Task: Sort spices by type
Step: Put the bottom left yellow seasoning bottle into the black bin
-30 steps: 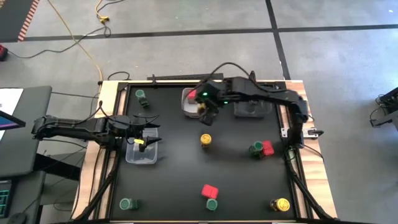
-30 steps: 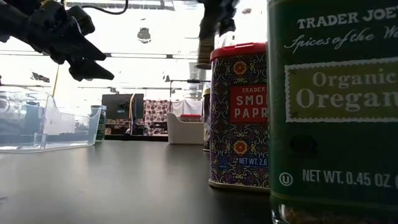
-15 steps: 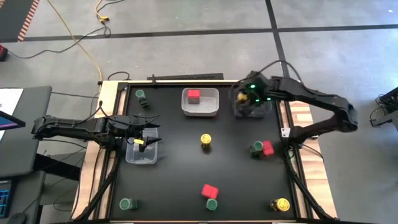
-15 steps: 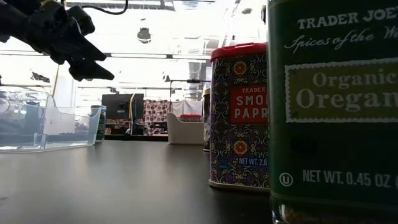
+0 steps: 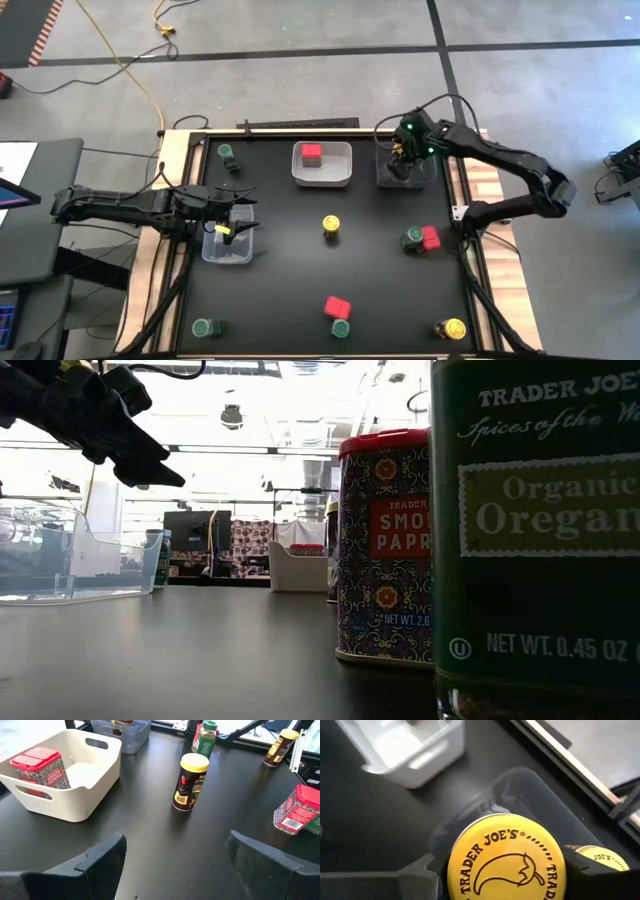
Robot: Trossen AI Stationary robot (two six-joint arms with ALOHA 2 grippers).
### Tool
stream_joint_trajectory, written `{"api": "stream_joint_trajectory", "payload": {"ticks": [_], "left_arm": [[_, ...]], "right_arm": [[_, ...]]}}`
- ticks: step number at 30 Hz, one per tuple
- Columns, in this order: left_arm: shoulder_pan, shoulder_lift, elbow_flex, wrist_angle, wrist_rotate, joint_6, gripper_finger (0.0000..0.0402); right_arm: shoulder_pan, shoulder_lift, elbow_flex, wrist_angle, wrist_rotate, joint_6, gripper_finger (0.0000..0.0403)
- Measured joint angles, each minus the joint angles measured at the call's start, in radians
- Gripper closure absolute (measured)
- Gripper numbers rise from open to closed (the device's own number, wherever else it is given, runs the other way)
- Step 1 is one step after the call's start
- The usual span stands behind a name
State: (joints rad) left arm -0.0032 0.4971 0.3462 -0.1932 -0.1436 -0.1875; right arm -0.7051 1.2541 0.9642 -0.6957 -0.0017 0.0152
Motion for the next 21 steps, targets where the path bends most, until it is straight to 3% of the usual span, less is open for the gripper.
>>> {"api": "stream_joint_trajectory", "payload": {"ticks": [10, 21], "left_arm": [[0.000, 0.000, 0.000, 0.000, 0.000, -0.004, 0.0072], [0.000, 0.000, 0.000, 0.000, 0.000, -0.019, 0.0072]], "right_arm": [[-0.033, 0.106, -0.059, 0.151, 0.001, -0.046, 0.0168], [-0.051, 0.201, -0.060, 0.189, 0.054, -0.076, 0.0168]]}}
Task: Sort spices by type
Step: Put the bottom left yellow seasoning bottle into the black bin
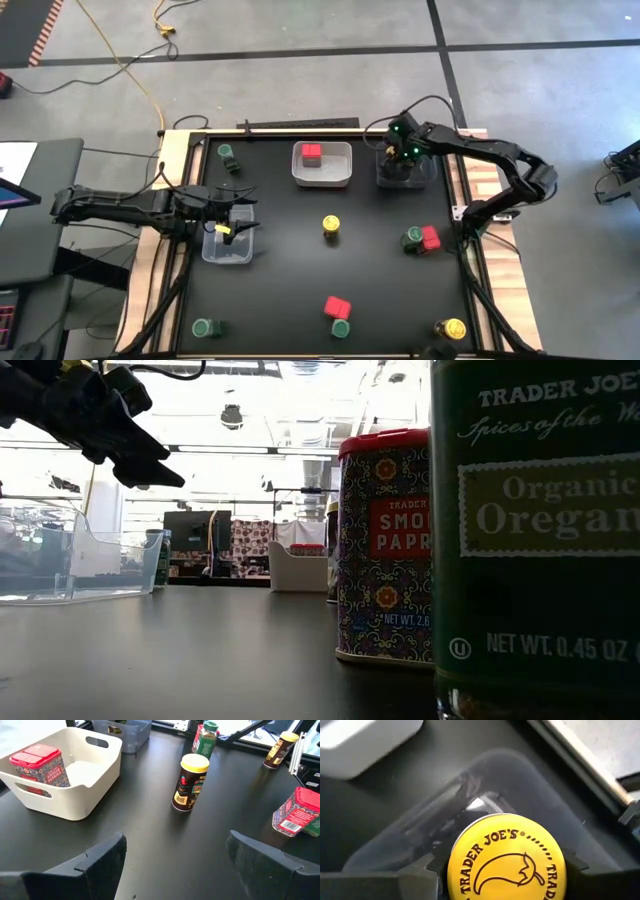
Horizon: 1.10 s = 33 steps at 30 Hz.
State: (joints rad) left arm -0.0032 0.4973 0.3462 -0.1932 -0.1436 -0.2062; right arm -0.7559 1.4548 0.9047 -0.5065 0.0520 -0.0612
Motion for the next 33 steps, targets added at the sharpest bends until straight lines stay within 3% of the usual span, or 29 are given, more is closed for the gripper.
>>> {"api": "stream_joint_trajectory", "payload": {"ticks": [33], "left_arm": [[0.000, 0.000, 0.000, 0.002, 0.000, 0.000, 0.0072]], "right_arm": [[-0.032, 0.006, 0.000, 0.009, 0.003, -0.052, 0.0148]]}}
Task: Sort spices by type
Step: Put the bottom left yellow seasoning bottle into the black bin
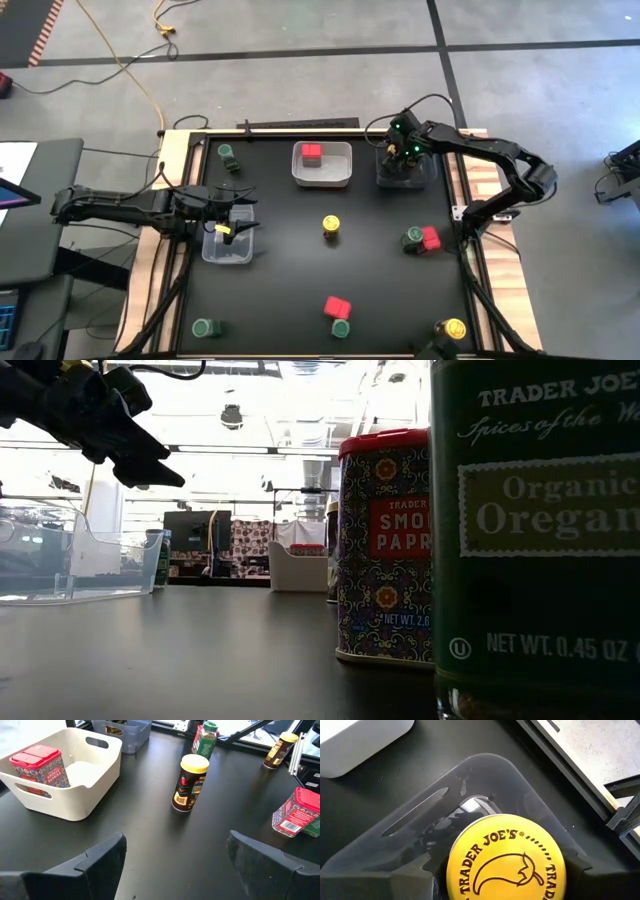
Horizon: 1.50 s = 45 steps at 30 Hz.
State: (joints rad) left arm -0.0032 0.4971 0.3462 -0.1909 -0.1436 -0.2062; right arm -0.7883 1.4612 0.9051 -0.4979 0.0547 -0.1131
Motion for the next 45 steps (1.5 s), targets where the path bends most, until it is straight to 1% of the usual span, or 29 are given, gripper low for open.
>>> {"api": "stream_joint_trajectory", "payload": {"ticks": [7, 12, 24, 28, 36, 41, 45], "left_arm": [[0.000, 0.000, 0.000, -0.001, 0.000, 0.000, 0.0072], [0.000, 0.000, 0.000, -0.001, 0.000, 0.000, 0.0072], [0.000, 0.000, 0.000, -0.002, 0.000, 0.000, 0.0072], [0.000, 0.000, 0.000, -0.002, 0.000, 0.000, 0.0072], [0.000, 0.000, 0.000, -0.002, 0.000, 0.000, 0.0072], [0.000, 0.000, 0.000, -0.002, 0.000, 0.000, 0.0072], [0.000, 0.000, 0.000, -0.002, 0.000, 0.000, 0.0072]], "right_arm": [[0.000, 0.000, 0.000, 0.028, 0.001, 0.000, 0.0148], [0.000, -0.001, 0.000, 0.035, 0.037, -0.001, 0.0148], [0.000, -0.001, 0.000, 0.035, 0.038, -0.023, 0.0144], [0.000, -0.001, 0.000, 0.031, 0.039, -0.030, 0.0128], [0.000, -0.007, 0.000, 0.029, 0.045, -0.051, 0.0080], [0.000, -0.058, 0.000, 0.028, 0.054, -0.061, 0.0058], [0.000, -0.123, 0.000, 0.025, 0.073, -0.079, 0.0049]]}}
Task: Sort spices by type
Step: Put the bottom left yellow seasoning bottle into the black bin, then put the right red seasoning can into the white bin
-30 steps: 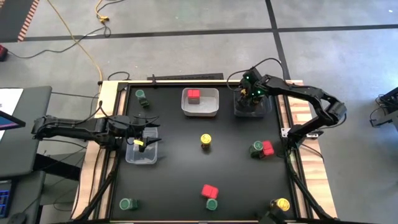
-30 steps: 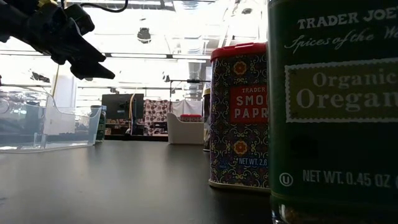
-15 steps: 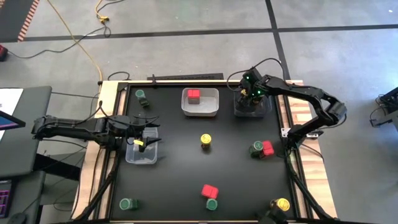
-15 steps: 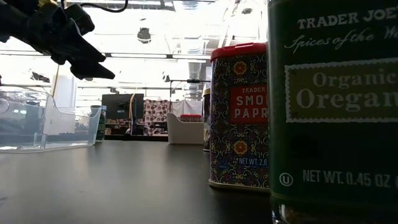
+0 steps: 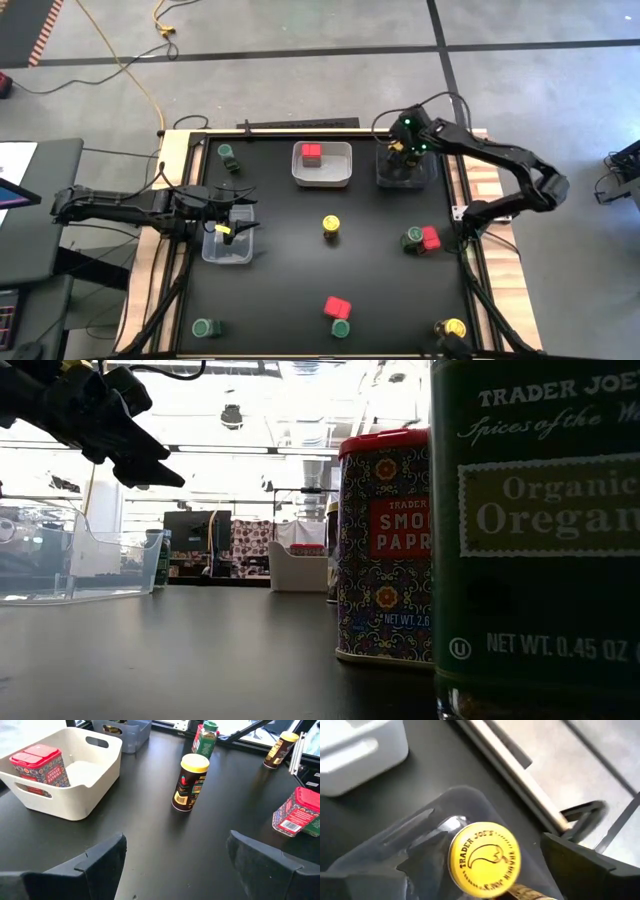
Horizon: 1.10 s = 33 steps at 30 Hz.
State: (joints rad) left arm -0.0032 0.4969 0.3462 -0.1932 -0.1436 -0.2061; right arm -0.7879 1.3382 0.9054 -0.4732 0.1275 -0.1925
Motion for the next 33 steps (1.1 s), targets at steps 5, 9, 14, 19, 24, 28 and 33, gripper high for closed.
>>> {"api": "stream_joint_trajectory", "payload": {"ticks": [5, 9, 14, 19, 24, 28, 33], "left_arm": [[0.000, 0.000, 0.000, 0.000, 0.000, 0.000, 0.0072], [0.000, 0.000, 0.000, 0.000, 0.000, 0.000, 0.0072], [0.000, 0.000, 0.000, 0.000, 0.000, 0.000, 0.0072], [0.000, 0.000, 0.000, 0.000, -0.001, 0.004, 0.0072], [0.000, 0.000, 0.000, 0.000, -0.006, 0.040, 0.0072], [0.000, 0.000, 0.000, 0.000, -0.006, 0.049, 0.0072], [0.000, 0.000, 0.000, 0.000, -0.006, 0.046, 0.0072]], "right_arm": [[0.006, -0.094, 0.000, -0.004, 0.002, 0.022, 0.0049], [0.012, -0.169, 0.000, -0.005, 0.002, 0.141, 0.0049], [0.028, -0.249, 0.000, -0.020, 0.001, 0.295, 0.0049], [0.052, -0.317, 0.000, -0.009, -0.106, 0.384, 0.0048], [0.109, -0.377, 0.000, 0.005, -0.214, 0.386, 0.0048], [0.232, -0.396, 0.000, 0.005, -0.239, 0.369, 0.0048], [0.431, -0.366, 0.000, 0.061, -0.181, 0.399, 0.0049]]}}
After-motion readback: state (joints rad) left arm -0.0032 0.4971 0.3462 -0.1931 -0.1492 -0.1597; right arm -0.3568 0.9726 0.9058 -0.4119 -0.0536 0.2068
